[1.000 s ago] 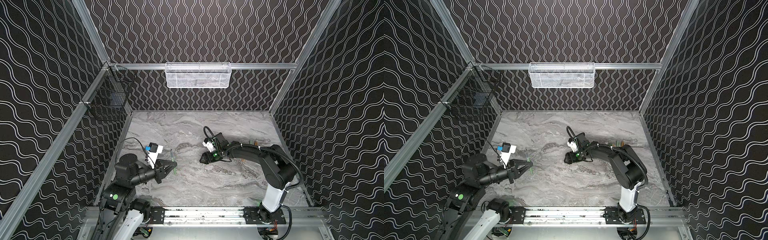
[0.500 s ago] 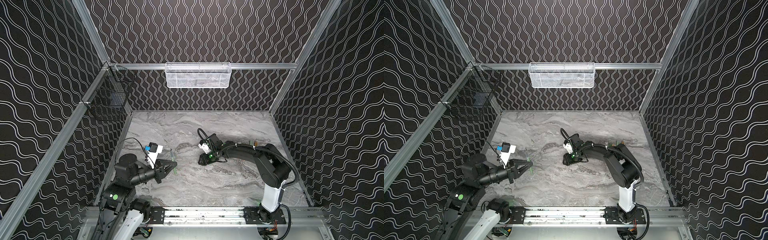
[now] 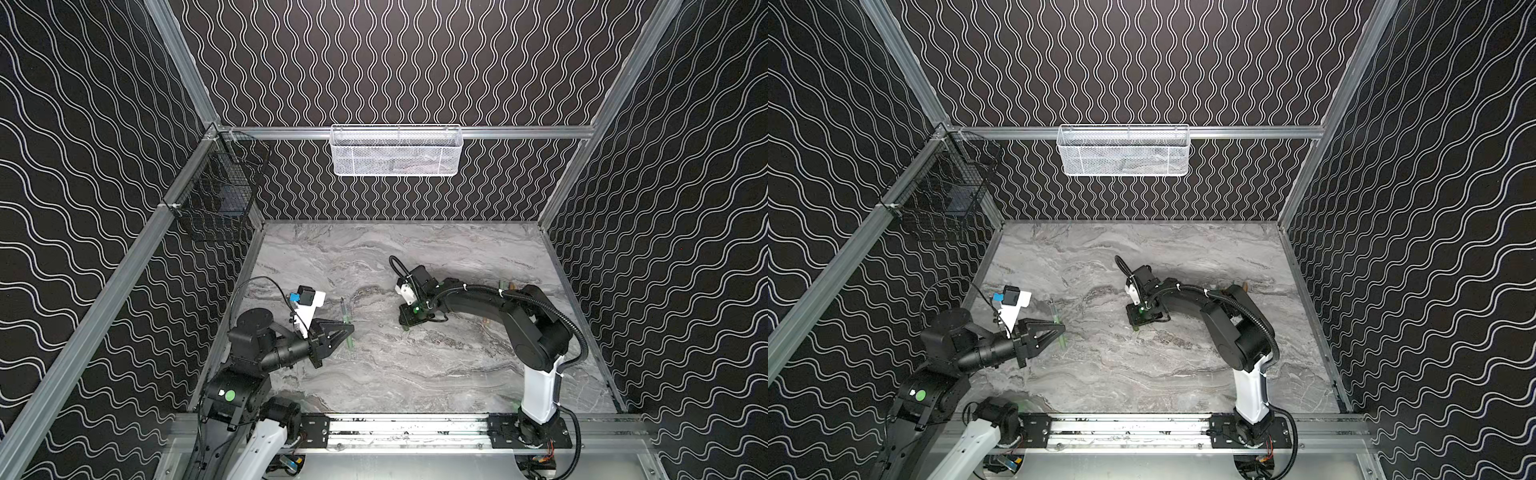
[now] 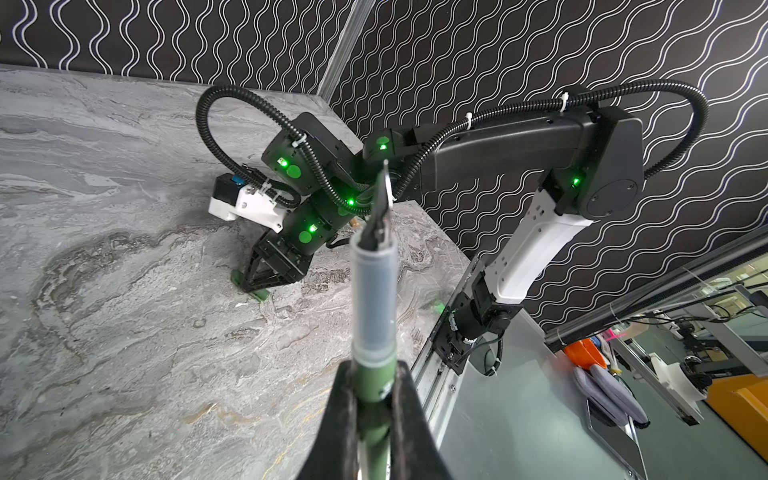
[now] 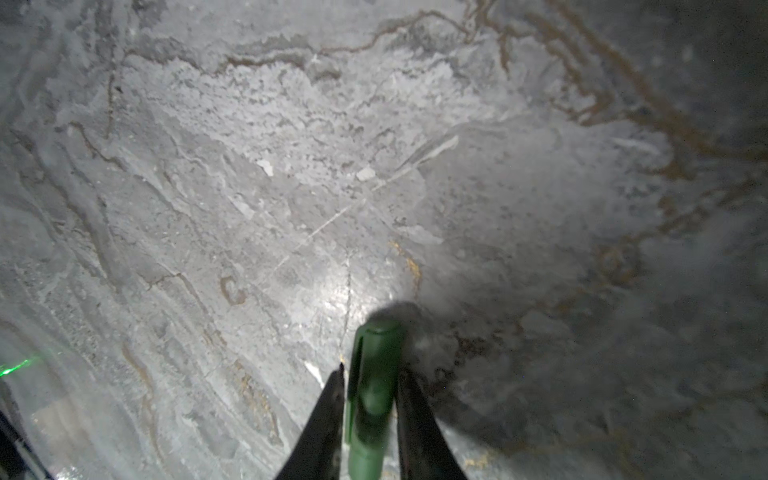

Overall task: Insert the pens into the pen caps
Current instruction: 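Lift the green cap toward the marker while the left gripper raises the marker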

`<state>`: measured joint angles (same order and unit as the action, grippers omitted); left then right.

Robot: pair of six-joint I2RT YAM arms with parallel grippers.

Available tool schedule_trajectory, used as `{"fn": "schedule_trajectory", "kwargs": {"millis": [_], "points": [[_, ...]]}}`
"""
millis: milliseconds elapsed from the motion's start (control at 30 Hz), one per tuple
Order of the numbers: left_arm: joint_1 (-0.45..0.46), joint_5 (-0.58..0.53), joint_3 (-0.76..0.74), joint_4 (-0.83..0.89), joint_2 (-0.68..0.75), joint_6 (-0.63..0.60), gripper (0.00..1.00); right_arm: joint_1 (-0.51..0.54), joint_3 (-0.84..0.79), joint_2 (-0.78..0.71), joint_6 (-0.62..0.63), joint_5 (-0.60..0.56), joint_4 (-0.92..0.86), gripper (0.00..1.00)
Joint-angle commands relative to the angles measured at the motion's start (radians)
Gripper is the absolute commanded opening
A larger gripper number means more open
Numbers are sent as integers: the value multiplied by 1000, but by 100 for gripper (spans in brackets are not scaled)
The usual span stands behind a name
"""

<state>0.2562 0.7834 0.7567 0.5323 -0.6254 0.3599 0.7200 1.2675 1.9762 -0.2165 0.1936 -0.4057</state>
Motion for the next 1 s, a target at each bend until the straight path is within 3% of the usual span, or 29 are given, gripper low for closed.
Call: {"fn": "schedule_trajectory", "kwargs": {"millis": [0, 233, 533, 833, 967], "points": [[0, 8, -2, -35, 2, -22, 0, 15, 29, 42, 8, -108, -137, 19], [-1, 9, -2, -35, 1, -21, 0, 36, 52, 56, -4, -147, -158, 8], [-1, 12, -5, -41, -4, -16, 0, 36, -1, -58, -39, -95, -73, 4], [24, 75, -63, -171, -11, 88, 0, 38, -256, -322, -121, 7, 251, 4], [90, 63, -108, -263, -23, 152, 0, 37, -347, -446, -136, 45, 350, 3]]}}
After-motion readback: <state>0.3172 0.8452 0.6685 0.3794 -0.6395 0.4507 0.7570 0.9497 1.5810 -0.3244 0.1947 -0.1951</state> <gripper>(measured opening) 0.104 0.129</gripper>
